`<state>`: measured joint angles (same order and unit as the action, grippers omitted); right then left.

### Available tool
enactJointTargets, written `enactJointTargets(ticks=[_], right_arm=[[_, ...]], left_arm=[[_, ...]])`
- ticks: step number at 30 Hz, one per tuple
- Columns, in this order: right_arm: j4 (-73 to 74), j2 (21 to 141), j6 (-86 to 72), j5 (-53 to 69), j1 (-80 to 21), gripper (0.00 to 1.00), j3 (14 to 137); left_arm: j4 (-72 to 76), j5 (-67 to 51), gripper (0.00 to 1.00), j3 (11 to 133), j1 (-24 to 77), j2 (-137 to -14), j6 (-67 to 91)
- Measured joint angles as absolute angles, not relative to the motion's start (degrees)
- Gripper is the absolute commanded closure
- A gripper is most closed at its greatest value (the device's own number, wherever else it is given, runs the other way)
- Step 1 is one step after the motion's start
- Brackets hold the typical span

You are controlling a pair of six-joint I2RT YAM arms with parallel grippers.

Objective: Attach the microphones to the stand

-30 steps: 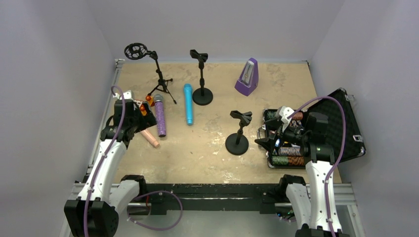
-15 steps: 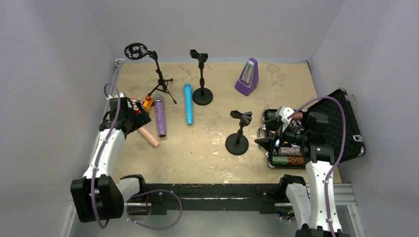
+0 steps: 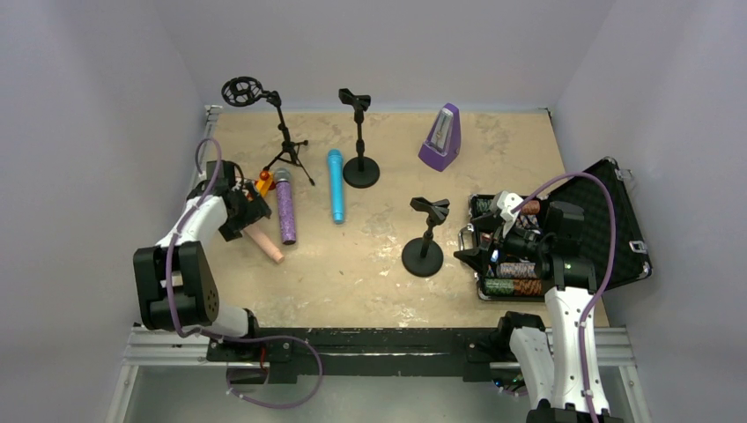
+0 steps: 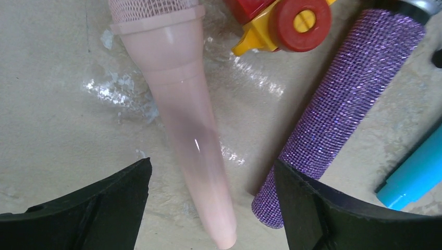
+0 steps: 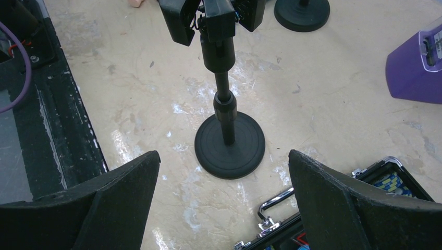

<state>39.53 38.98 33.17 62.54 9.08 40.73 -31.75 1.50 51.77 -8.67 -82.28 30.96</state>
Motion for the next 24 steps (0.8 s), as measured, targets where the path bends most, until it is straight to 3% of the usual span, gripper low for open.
enactJointTargets(ticks=[9,13,22,23,24], right_arm=[[39.8,39.3,33.4,62.5,9.1,0.03,40.8],[39.9,39.3,33.5,62.5,9.1,0.03,40.8],[39.9,39.3,33.5,62.5,9.1,0.03,40.8],[39.9,39.3,33.5,62.6,9.1,0.03,40.8],[39.9,39.2,33.5,62.5,9.1,0.03,40.8]], left_arm=[[-33.7,2.4,0.26,51.9,-8.7,-87.3,34.3],[-35.2,4.0,0.5,52.4,-8.7,-89.8,35.2],[-36.6,5.5,0.51,53.7,-8.7,-92.2,35.4],[-36.7,5.6,0.54,53.9,-8.7,-92.2,35.4],[-36.7,5.6,0.64,54.0,-8.7,-92.2,35.4]])
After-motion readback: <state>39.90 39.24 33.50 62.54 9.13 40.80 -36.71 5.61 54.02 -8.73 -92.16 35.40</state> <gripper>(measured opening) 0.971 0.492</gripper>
